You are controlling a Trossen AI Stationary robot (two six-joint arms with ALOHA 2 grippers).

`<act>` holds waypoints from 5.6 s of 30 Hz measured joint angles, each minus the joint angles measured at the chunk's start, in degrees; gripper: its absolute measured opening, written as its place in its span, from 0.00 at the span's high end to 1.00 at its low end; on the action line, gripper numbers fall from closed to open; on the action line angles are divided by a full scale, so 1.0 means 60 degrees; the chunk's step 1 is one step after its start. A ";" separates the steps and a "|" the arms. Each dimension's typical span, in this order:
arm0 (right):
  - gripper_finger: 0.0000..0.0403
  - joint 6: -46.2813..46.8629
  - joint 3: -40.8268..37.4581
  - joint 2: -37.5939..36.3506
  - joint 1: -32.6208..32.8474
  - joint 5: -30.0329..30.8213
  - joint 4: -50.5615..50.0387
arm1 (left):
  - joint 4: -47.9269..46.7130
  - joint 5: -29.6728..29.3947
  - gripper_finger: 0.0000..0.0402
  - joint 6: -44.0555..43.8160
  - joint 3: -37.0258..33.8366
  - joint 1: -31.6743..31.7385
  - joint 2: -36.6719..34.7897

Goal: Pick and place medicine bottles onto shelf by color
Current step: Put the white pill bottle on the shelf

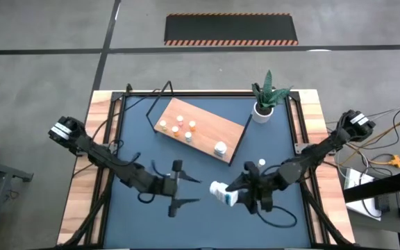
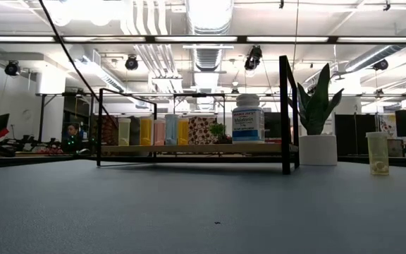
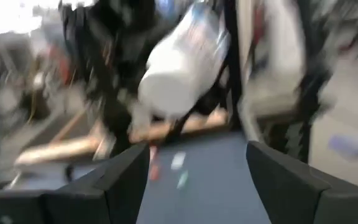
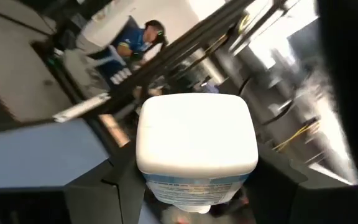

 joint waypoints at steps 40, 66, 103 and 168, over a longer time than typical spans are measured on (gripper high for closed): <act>0.48 -0.5897 0.0185 0.1044 0.0015 -0.0077 -0.0412 | 0.3640 0.4229 0.38 0.0192 0.0561 0.1666 0.2277; 0.40 -0.5889 0.0181 0.1037 0.0026 0.0109 -0.0800 | 0.3350 0.4238 0.62 -0.0043 0.0459 0.1655 0.2317; 0.38 -0.4154 0.0156 0.0901 0.0017 0.3526 -0.1040 | -1.1471 0.0676 0.62 -0.6299 0.2199 0.0661 -0.0347; 0.98 0.7626 0.3223 0.4966 -0.1695 0.1534 -0.2378 | -1.1686 -0.1771 0.89 -0.3513 0.2735 -0.0392 0.1446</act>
